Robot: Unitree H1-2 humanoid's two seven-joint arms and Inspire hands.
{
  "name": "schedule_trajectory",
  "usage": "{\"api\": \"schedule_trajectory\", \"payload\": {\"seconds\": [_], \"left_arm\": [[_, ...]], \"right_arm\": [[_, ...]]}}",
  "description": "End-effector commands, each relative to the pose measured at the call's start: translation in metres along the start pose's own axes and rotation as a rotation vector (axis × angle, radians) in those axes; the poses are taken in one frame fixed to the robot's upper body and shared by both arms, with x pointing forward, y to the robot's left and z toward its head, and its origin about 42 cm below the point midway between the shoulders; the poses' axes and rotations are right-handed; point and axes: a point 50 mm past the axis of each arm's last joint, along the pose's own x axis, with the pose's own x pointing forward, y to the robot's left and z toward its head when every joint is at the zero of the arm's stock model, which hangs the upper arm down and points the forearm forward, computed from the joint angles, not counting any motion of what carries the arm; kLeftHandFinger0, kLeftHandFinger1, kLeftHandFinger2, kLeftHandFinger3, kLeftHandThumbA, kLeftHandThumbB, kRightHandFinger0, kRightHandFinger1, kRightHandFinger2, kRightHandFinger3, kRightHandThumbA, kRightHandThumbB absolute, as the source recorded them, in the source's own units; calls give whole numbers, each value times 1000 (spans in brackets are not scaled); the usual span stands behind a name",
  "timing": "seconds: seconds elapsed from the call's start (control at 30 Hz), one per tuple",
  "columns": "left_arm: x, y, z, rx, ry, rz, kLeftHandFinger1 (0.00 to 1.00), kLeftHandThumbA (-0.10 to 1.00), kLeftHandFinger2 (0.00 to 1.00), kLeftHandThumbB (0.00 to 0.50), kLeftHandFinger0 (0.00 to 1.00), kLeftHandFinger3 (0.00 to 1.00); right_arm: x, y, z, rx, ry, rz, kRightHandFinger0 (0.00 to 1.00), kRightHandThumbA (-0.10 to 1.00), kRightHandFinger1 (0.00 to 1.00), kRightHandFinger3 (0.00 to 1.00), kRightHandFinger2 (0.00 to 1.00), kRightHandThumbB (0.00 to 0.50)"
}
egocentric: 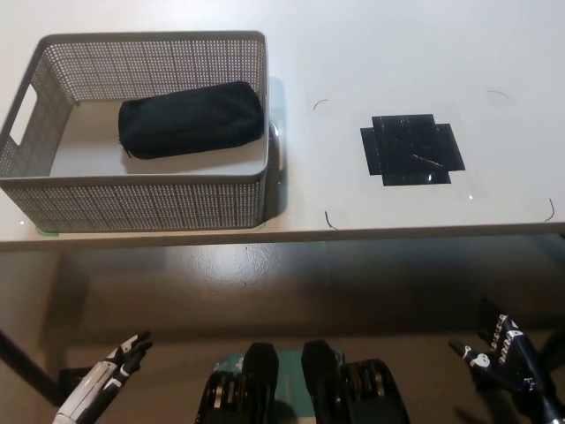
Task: Use the right hand to pick up the pencil case on the right hand side and put it into a grey container on the left side
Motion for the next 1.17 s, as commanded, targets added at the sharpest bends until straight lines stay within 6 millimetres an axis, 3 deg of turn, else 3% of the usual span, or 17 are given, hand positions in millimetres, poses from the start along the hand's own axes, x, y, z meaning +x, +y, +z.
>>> {"api": "schedule_trajectory", "payload": {"seconds": [0.0, 0.27, 0.4, 0.53, 0.63, 0.8, 0.9, 1.13], "left_arm": [[5, 11, 11, 21, -47, 44, 1000, 1000, 1000, 406, 1000, 1000], [8, 12, 14, 25, -51, 52, 1000, 1000, 1000, 388, 1000, 1000], [8, 12, 15, 26, -48, 50, 1000, 1000, 1000, 397, 1000, 1000], [6, 11, 12, 27, -38, 52, 1000, 1000, 1000, 398, 1000, 1000], [8, 12, 14, 24, -35, 53, 1000, 1000, 1000, 370, 1000, 1000], [13, 16, 19, 37, -53, 49, 1000, 1000, 1000, 392, 1000, 1000], [13, 17, 20, 45, -56, 44, 1000, 1000, 1000, 332, 1000, 1000], [6, 14, 18, 50, -42, 35, 1000, 994, 1000, 272, 1000, 1000]], "right_arm": [[13, -11, 22, -42, -94, 9, 1000, 1000, 1000, 1000, 1000, 290], [15, -11, 25, -47, -91, 13, 1000, 1000, 1000, 1000, 1000, 304], [15, -10, 27, -48, -93, 21, 1000, 1000, 1000, 1000, 1000, 288], [14, -8, 25, -75, -84, 25, 1000, 1000, 1000, 1000, 1000, 311], [14, -7, 26, -83, -86, 28, 1000, 1000, 1000, 1000, 1000, 274], [15, -4, 31, -114, -98, 38, 1000, 1000, 1000, 1000, 1000, 237], [12, -3, 31, -102, -98, 38, 1000, 1000, 1000, 1000, 1000, 255], [2, 1, 22, -110, -82, 41, 1000, 1000, 1000, 1000, 1000, 252]]}}
